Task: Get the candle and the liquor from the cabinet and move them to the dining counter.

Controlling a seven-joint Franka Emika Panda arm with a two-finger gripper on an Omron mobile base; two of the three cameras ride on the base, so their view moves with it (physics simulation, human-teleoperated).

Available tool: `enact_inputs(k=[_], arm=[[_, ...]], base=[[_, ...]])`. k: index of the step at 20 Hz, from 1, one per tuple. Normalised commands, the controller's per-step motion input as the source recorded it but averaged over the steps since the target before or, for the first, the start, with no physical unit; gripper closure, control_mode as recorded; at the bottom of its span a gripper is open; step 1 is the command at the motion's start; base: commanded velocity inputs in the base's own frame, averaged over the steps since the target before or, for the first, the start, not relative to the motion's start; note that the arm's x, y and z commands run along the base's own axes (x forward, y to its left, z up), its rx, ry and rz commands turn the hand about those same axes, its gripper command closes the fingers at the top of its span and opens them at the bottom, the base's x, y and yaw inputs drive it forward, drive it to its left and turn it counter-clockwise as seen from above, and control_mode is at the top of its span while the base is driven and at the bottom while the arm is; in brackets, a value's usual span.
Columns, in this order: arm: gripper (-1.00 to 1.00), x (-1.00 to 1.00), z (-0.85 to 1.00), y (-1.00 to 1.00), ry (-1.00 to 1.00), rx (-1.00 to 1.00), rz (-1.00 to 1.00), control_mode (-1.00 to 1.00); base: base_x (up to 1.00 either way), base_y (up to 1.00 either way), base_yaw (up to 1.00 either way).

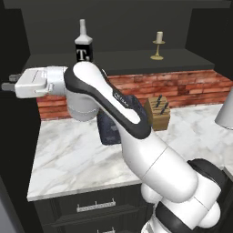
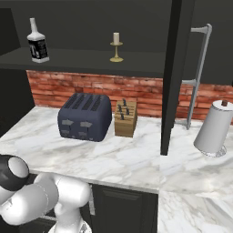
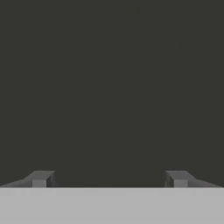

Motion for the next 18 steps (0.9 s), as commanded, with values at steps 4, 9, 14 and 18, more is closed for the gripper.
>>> enact_inputs(k=[4,9,14,18], arm=[[-1.00,-0.06,0.15,-0.46,-0.07,0.00,-0.30,-1.00],[-1.00,-0.05,0.03,-0.50,0.00,0.00,-0.41,-1.00],[-1.00,0.00,0.00,-0.43,0.00,0.00,-0.43,-1.00],[-1.00,0.00,0.00,-0.49,0.01,0.00,-0.39,-1.00]], base=[[0.00,0.00,0.00],[0.00,0.00,0.00],[0.00,0.00,0.00],[0.00,0.00,0.00]])
